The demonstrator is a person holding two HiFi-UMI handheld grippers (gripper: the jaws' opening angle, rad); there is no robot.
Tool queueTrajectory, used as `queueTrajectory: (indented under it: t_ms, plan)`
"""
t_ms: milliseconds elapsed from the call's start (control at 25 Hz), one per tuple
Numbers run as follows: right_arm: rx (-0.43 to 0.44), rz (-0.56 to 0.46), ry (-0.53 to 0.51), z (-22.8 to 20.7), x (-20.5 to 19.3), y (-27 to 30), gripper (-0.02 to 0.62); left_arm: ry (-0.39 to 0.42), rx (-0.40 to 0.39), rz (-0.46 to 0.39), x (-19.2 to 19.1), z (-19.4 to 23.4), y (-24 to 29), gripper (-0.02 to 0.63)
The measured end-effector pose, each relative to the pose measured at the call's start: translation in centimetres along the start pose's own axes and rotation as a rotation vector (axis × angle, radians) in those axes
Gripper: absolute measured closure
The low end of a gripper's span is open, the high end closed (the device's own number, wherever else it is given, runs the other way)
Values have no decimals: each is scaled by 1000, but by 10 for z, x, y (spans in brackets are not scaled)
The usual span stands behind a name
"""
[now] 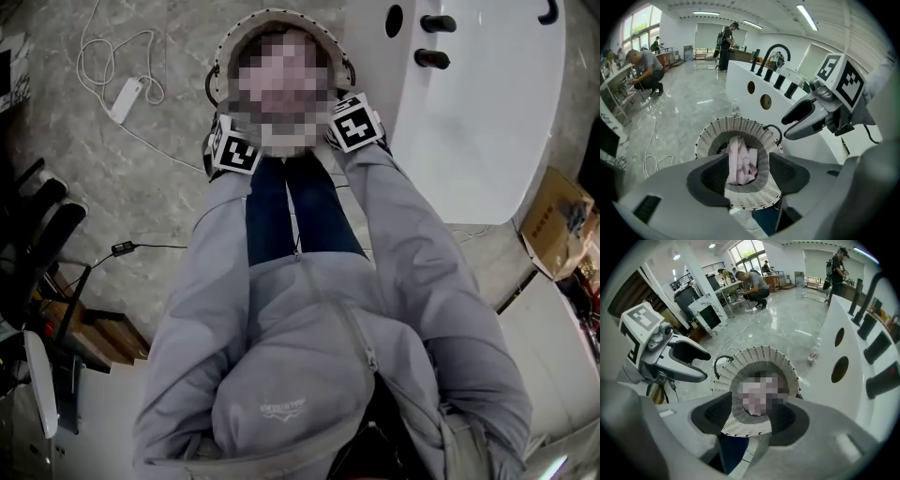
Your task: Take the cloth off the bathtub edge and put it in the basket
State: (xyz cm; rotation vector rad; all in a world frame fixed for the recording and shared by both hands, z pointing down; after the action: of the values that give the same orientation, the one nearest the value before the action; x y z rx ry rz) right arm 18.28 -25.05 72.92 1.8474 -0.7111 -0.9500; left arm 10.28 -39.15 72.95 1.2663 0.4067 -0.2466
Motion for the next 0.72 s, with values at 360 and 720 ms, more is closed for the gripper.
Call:
queueTrajectory:
  t_ms: [360, 720]
  plan:
    - [-11, -88, 6, 6, 2, -11, 383, -20, -22, -19, 2, -8, -5, 357]
    - [-74, -246, -26, 37, 14, -58, 519, 13, -32, -115, 20, -35, -39, 571]
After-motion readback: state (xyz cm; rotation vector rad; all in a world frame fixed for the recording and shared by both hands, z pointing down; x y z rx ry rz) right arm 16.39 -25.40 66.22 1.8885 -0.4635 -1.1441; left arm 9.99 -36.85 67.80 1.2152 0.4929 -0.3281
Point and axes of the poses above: the fingertips, and each gripper's own axes: y forward along the fingers, z to its left, x out of its top, the point moved 7 cm from there along -y, backward along the fingers, and after that the axes turned 1 degree about -z, right-handed, at the moved point
